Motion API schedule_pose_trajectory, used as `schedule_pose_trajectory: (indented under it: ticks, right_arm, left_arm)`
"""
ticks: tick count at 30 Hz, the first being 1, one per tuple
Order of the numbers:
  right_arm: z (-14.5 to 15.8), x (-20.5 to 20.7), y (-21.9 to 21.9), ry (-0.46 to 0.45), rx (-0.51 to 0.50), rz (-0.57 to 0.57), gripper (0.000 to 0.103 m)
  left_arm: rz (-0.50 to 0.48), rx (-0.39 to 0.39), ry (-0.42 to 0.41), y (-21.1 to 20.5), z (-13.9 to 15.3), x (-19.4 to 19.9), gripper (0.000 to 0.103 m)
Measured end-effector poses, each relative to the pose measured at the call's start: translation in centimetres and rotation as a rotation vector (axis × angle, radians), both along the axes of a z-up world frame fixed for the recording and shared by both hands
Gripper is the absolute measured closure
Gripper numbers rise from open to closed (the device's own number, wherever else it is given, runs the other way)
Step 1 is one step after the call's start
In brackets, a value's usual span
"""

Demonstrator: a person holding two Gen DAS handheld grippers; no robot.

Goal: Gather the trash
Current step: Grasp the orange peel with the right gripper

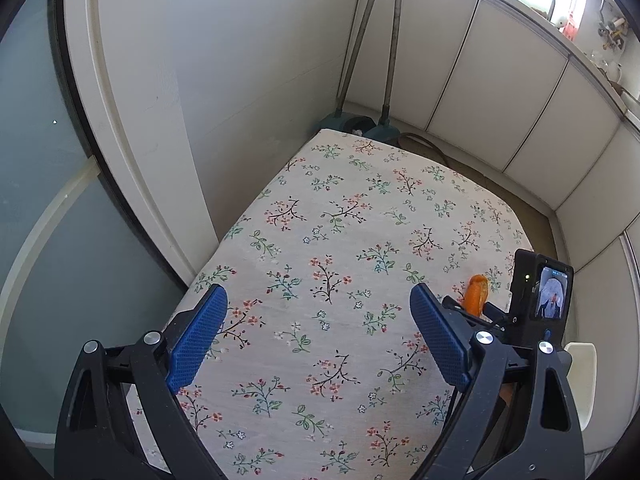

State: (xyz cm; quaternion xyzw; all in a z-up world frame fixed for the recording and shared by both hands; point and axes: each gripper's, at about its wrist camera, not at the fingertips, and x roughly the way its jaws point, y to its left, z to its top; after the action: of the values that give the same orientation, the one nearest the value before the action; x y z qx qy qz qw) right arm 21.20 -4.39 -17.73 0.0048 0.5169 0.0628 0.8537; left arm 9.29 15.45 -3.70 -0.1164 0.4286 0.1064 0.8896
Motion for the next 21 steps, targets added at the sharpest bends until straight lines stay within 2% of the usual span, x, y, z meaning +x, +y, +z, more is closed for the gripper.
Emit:
schedule_pose_trajectory:
  ticks: [3,5,10,17,21]
  right_arm:
    - [-0.4,0.6,-0.7,0.025,0.056,-0.005,0.082]
    - [-0.4,0.6,-1.2,0.019,0.072,-0.01,0.087]
    - [0.4,-0.2,-2.2,0.01,0.12,-0.014,0.089]
    - [5.4,-2.6,-5.8,-0.094,0.15,-0.052,0.089]
    - [7.8,-4.7,-9.0,-0.143,0.148,-0.094,0.089]
  left_arm:
    - [0.001,-0.001,0.01,-0.2,-0.3,0.4,0.014]
    - [-0.002,-0.001,0.01,-0.5,-0.4,0.5,0.014]
    - [-0.014,-0.011,-0.001,-1.7,-0.2,0.9,0.014]
    - [-0.042,-0.051,-0.019,-4.5,0.4,1.8,0.014]
    - [-0.087,-0.073,0.0,-7.0,-0.2,2.7,0.014]
